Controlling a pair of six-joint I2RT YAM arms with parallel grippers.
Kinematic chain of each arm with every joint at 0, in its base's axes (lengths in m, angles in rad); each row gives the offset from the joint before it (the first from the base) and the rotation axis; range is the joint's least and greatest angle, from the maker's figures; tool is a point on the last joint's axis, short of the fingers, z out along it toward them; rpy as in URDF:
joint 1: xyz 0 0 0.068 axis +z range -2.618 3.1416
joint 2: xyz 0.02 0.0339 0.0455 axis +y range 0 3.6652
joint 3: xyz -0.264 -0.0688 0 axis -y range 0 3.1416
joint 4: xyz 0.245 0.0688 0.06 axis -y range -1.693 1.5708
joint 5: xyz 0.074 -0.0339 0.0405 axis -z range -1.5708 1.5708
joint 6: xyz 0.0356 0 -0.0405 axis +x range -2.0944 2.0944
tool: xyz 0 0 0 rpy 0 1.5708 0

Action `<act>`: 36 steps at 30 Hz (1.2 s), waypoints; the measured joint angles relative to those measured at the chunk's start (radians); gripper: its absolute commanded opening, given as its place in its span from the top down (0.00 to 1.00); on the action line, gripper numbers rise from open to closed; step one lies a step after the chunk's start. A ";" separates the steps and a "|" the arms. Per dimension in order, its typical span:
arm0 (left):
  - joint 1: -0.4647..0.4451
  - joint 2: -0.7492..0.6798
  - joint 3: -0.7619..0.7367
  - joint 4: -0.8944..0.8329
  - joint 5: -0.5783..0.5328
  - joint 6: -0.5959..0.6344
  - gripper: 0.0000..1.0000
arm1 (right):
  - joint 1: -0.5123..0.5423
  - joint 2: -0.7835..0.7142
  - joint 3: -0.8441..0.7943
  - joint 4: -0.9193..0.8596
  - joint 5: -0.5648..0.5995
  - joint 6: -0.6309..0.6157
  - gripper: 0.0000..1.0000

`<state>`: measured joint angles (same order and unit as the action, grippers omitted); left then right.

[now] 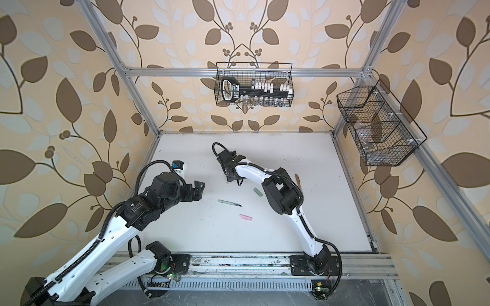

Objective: Insert the pens into the pen caps

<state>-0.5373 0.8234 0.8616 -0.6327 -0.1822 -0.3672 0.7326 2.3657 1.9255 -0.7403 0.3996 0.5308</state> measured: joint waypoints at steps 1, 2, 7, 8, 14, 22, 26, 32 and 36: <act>0.000 0.000 0.000 0.000 0.000 0.000 0.01 | 0.000 -0.006 -0.011 0.001 0.006 -0.002 0.27; 0.000 0.000 0.000 0.000 0.000 0.000 0.01 | 0.000 -0.020 -0.034 0.003 0.011 -0.005 0.27; 0.000 0.000 -0.001 0.000 0.000 -0.003 0.01 | -0.017 -0.141 -0.235 0.077 -0.053 0.013 0.31; 0.000 0.000 -0.001 0.000 0.000 -0.003 0.01 | -0.024 -0.162 -0.268 0.090 -0.069 0.020 0.32; 0.000 0.000 -0.011 0.002 0.003 -0.006 0.01 | -0.047 -0.222 -0.374 0.157 -0.130 0.064 0.29; 0.000 0.003 -0.026 0.006 0.021 -0.008 0.01 | -0.034 -0.276 -0.462 0.245 -0.209 0.107 0.31; 0.000 0.003 -0.033 0.011 0.024 -0.011 0.01 | -0.028 -0.336 -0.541 0.250 -0.213 0.119 0.27; 0.000 0.008 -0.048 0.021 0.025 -0.011 0.01 | -0.011 -0.483 -0.591 0.199 -0.188 0.124 0.27; 0.000 0.023 -0.048 0.035 0.026 -0.011 0.01 | 0.015 -0.599 -0.621 0.203 -0.190 0.163 0.28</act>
<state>-0.5373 0.8463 0.8135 -0.5980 -0.1558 -0.3786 0.7479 1.7664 1.3041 -0.5369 0.2096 0.6933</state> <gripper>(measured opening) 0.989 0.723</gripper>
